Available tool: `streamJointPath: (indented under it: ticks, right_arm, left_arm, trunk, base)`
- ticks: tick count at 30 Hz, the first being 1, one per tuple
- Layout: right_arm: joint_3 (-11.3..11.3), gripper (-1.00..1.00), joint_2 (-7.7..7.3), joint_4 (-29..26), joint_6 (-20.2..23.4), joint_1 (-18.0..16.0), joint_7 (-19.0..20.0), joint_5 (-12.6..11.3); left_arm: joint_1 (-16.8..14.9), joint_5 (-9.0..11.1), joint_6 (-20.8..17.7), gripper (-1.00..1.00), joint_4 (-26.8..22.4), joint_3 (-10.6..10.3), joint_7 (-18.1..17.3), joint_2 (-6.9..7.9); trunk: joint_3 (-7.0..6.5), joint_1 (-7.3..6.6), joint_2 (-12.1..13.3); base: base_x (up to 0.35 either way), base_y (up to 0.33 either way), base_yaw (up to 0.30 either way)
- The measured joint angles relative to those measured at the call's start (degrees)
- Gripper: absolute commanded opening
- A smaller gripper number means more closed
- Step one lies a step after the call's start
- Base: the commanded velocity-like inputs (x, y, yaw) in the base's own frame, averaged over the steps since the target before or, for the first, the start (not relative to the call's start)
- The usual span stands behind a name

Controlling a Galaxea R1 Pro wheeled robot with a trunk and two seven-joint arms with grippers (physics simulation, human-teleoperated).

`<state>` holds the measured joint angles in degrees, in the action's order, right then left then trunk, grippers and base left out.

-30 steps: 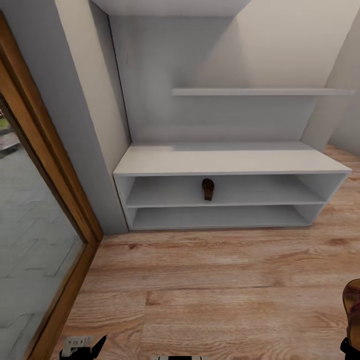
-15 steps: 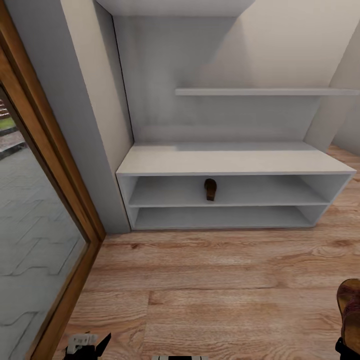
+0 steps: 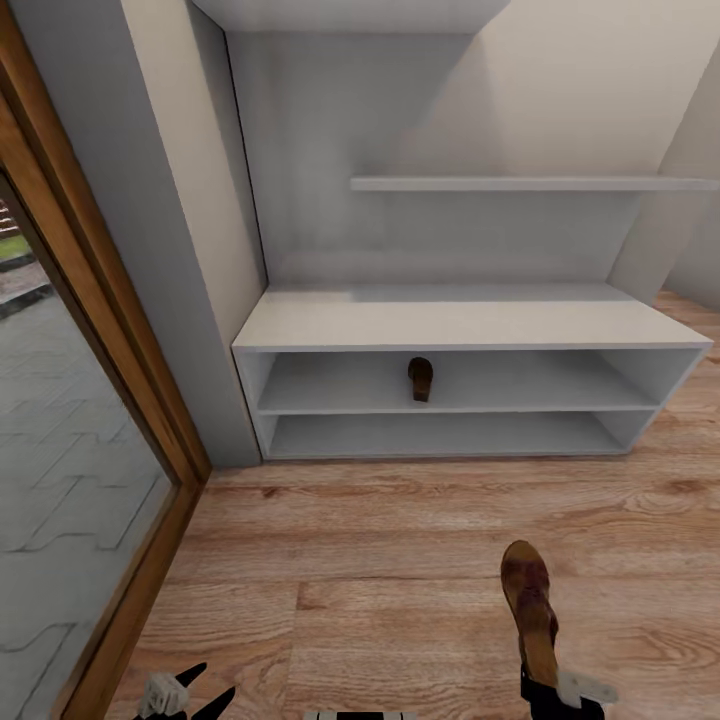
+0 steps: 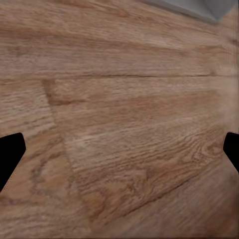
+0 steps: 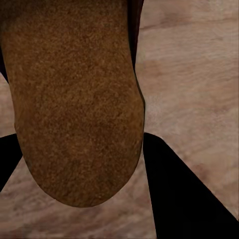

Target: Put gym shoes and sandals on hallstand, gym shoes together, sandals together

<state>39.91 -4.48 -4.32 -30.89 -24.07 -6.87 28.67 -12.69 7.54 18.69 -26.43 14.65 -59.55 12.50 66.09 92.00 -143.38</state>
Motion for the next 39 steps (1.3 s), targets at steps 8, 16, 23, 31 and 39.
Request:
streamJointPath:
  ticks: [8, 16, 23, 31, 39]
  right_arm:
    - [-2.91, -1.00, 13.70, -12.16, 39.74, -10.59, -0.58, 9.56]
    - [-2.95, -1.00, 14.43, -16.93, 51.79, -19.65, -0.76, 10.45]
    - [-2.94, -1.00, 14.43, -12.66, 52.95, -31.23, -1.19, 8.10]
    - [-2.74, -1.00, 14.43, -12.02, 52.95, -32.19, -1.20, 7.54]
    - [-2.70, -1.00, 14.44, -12.15, 52.96, -32.24, -1.22, 7.41]
  left_arm:
    - [0.46, -0.03, 1.91, 1.00, 0.62, 0.19, -3.87, 1.42]
    - [0.50, -0.12, 3.28, 1.00, 0.76, 0.18, -4.07, 1.47]
    - [0.51, -0.54, 3.46, 1.00, 0.72, -0.01, -4.11, 1.31]
    - [0.51, -0.75, 3.37, 1.00, 0.70, -0.63, -4.11, 1.22]
    - [0.51, -0.80, 3.27, 1.00, 0.71, -0.72, -4.02, 1.01]
  trunk:
    - [-0.01, -0.01, 0.00]
    - [-0.01, 0.00, 0.00]
    - [-0.01, -0.01, 0.00]
    - [0.00, 0.00, 0.00]
    - [0.09, -0.02, 0.00]
  base:
    - [0.000, 0.000, 0.000]
    - [0.000, 0.000, 0.000]
    - [0.000, 0.000, 0.000]
    - [0.002, -0.001, 0.000]
    - [0.181, -0.127, 0.047]
